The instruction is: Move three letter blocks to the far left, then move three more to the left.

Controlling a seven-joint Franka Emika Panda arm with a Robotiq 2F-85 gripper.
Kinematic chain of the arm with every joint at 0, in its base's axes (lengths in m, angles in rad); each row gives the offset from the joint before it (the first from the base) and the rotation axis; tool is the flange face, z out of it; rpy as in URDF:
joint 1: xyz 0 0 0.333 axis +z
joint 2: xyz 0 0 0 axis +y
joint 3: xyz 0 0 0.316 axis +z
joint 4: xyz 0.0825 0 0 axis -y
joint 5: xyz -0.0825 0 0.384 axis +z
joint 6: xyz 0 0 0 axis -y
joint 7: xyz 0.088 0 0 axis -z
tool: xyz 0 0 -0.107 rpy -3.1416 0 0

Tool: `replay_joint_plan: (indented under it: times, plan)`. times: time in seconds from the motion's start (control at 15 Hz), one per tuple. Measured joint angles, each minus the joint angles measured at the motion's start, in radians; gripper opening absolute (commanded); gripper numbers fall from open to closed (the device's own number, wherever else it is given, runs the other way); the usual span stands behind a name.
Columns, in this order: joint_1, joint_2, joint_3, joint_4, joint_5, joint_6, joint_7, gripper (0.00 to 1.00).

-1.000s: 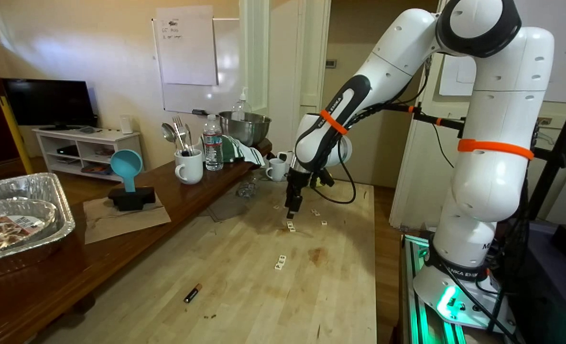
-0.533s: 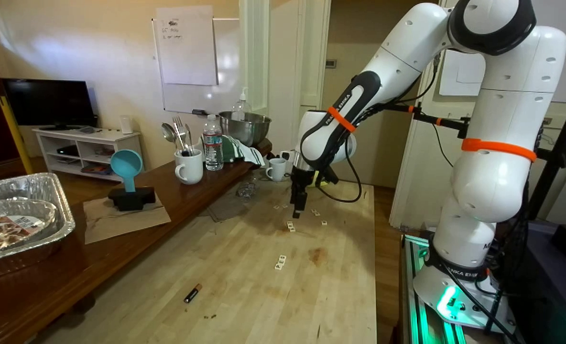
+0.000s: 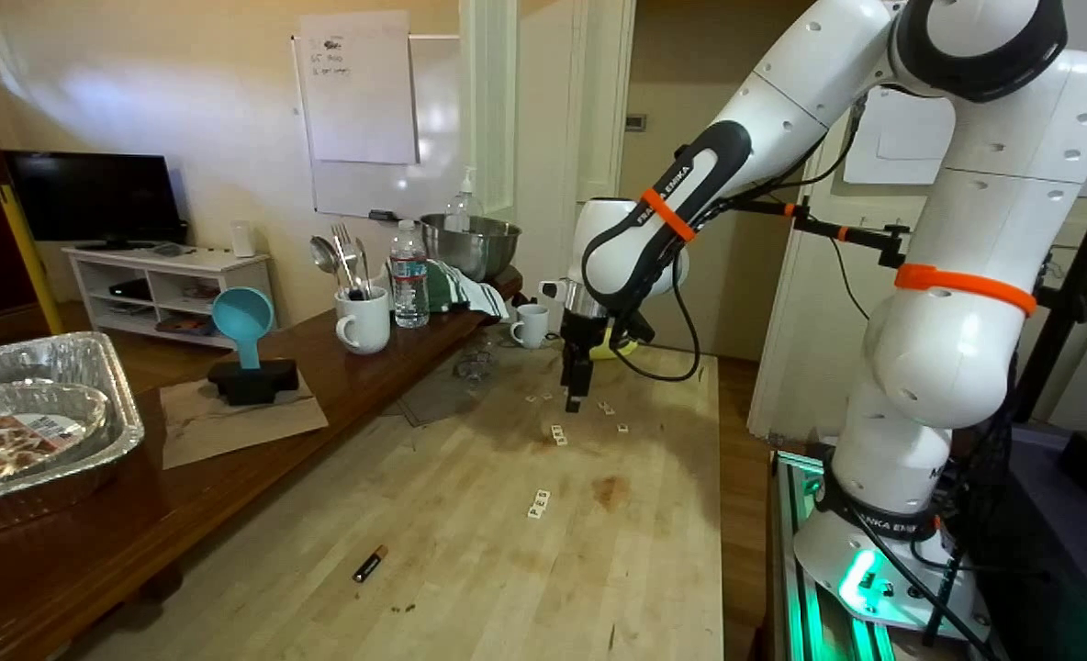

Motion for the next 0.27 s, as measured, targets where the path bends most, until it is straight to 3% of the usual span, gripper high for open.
replay_joint_plan:
  times: [0.27]
  plan:
    - [0.012,-0.026,-0.009,-0.009,-0.011,-0.008,0.018,1.00]
